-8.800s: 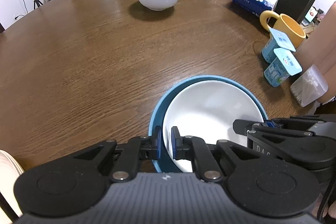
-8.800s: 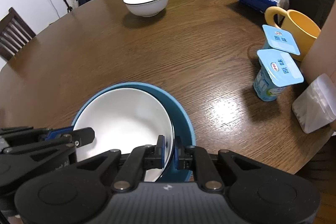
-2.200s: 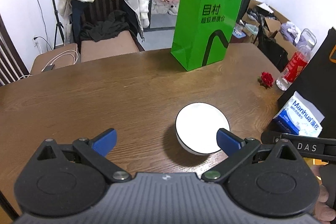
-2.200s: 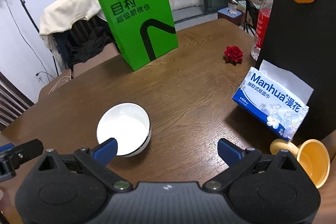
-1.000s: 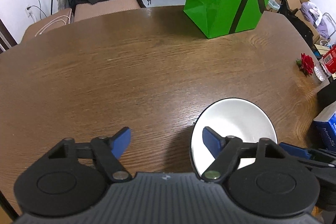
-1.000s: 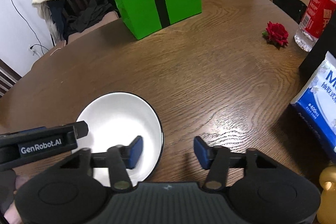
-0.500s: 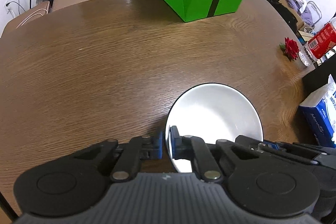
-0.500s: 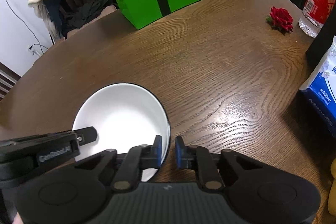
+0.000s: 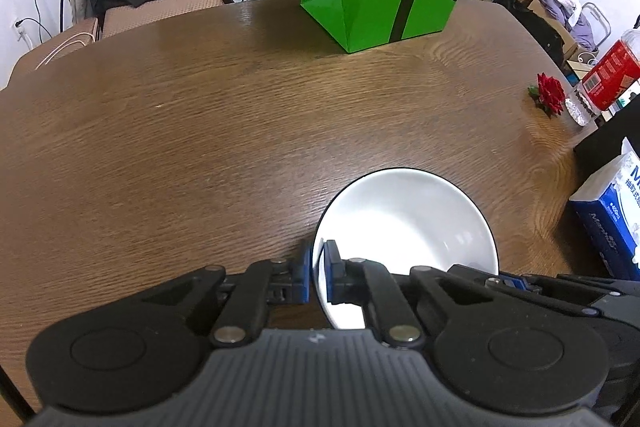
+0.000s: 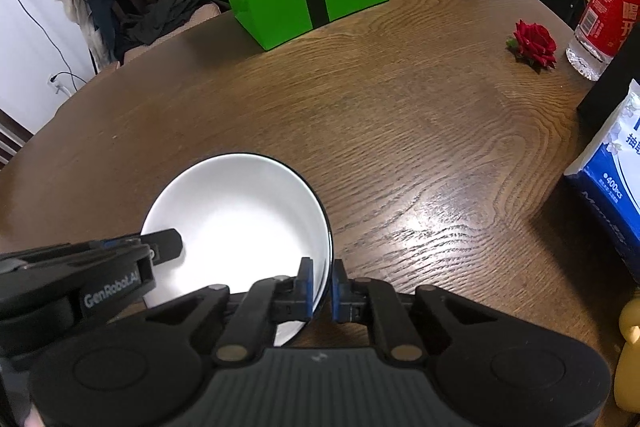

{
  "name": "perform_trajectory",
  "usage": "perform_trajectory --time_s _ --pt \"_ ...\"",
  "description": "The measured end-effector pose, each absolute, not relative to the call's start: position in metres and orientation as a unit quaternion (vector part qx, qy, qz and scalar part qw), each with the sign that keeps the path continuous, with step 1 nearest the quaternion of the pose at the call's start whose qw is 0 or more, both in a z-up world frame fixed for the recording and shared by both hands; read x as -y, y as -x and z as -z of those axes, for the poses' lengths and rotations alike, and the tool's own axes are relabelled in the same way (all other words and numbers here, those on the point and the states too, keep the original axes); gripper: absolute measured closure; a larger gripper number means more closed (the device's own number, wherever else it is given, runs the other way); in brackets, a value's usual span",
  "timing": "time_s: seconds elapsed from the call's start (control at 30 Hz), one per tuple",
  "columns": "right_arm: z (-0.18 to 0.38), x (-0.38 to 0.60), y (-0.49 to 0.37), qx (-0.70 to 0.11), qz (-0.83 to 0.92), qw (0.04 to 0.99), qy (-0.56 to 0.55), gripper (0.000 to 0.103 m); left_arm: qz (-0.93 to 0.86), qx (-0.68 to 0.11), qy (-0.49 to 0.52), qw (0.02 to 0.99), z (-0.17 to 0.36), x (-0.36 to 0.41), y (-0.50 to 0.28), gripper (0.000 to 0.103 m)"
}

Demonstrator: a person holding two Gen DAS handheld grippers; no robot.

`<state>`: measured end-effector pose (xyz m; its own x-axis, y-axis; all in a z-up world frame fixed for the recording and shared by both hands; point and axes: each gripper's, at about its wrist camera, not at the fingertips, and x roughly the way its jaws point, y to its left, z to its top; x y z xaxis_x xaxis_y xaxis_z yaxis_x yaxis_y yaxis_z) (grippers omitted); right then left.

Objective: Organize plates and bowls

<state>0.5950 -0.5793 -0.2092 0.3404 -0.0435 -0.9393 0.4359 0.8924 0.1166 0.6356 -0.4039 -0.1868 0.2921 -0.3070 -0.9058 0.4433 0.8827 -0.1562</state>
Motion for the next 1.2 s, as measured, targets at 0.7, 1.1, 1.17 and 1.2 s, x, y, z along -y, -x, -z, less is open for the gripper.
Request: perform_trajectory --time_s 0.7,1.1,1.17,1.2 --pt "0.207 0.582 -0.584 -0.556 0.143 0.797 -0.187 0.095 0.239 -0.554 -0.053 0.796 0.183 0.397 -0.628 0.096" --pt "0.213 0.587 -0.582 -0.561 0.141 0.792 -0.198 0.094 0.238 -0.559 -0.045 0.793 0.185 0.399 -0.630 0.096" --pt "0.212 0.586 -0.582 -0.561 0.141 0.792 -0.197 0.094 0.237 -0.559 -0.047 0.793 0.185 0.400 -0.629 0.096" --pt "0.212 0.586 -0.582 -0.561 0.141 0.792 -0.197 0.094 0.237 -0.560 -0.049 0.793 0.185 0.400 -0.629 0.095"
